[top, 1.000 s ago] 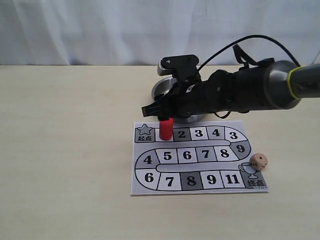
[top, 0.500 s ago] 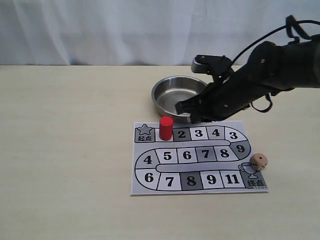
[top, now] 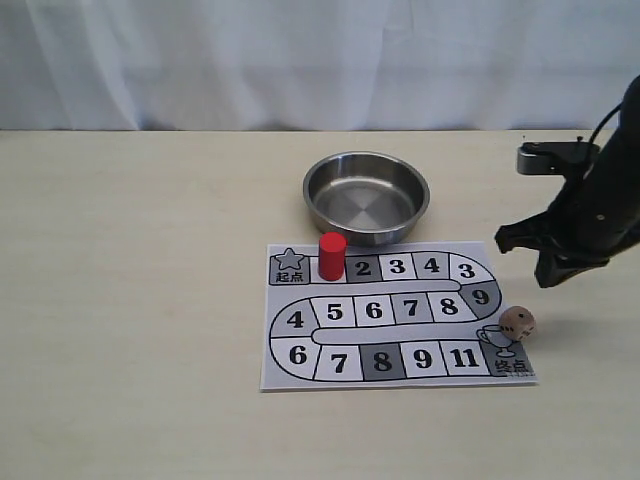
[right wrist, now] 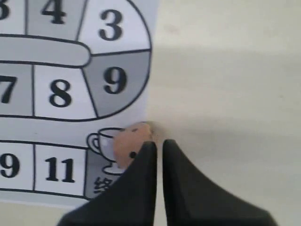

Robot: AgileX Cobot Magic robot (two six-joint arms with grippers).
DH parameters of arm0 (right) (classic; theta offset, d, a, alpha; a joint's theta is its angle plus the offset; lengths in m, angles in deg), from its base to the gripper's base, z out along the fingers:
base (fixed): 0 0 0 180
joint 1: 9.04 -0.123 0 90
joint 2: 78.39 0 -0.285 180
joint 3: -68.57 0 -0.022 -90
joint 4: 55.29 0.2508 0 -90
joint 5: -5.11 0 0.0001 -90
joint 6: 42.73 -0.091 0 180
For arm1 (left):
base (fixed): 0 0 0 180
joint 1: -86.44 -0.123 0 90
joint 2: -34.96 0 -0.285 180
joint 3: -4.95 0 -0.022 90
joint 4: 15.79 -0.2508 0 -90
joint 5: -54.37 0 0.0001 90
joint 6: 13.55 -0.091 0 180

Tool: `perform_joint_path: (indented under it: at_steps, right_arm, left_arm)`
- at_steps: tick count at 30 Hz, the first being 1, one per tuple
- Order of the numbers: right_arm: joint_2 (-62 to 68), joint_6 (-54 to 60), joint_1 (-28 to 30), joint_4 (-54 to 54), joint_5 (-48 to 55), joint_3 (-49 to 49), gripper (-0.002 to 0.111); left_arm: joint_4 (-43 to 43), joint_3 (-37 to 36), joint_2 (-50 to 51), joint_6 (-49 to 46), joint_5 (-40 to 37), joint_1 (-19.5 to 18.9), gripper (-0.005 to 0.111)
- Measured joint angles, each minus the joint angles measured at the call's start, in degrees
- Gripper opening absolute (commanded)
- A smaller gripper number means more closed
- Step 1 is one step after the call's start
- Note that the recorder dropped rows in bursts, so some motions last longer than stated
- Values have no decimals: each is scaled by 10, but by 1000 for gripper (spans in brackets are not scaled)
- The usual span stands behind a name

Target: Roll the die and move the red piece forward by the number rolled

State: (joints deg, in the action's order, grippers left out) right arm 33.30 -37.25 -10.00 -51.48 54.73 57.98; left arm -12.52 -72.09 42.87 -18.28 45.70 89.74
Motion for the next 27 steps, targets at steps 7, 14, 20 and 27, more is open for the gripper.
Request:
perform_joint_path:
  at_steps: [7,14,20,27]
  right_arm:
    - [0,31,50,-5,21,0,4]
    - [-14,48,54,-9,24,-7,4]
    - [-85,69,54,2,2,-44,4]
    - [-242,82,54,12,-25,-88,4]
  left_arm:
    - [0,0,0,0,0,0,0]
    - [0,0,0,0,0,0,0]
    - [0,0,0,0,0,0,0]
    - [0,0,0,0,0,0,0]
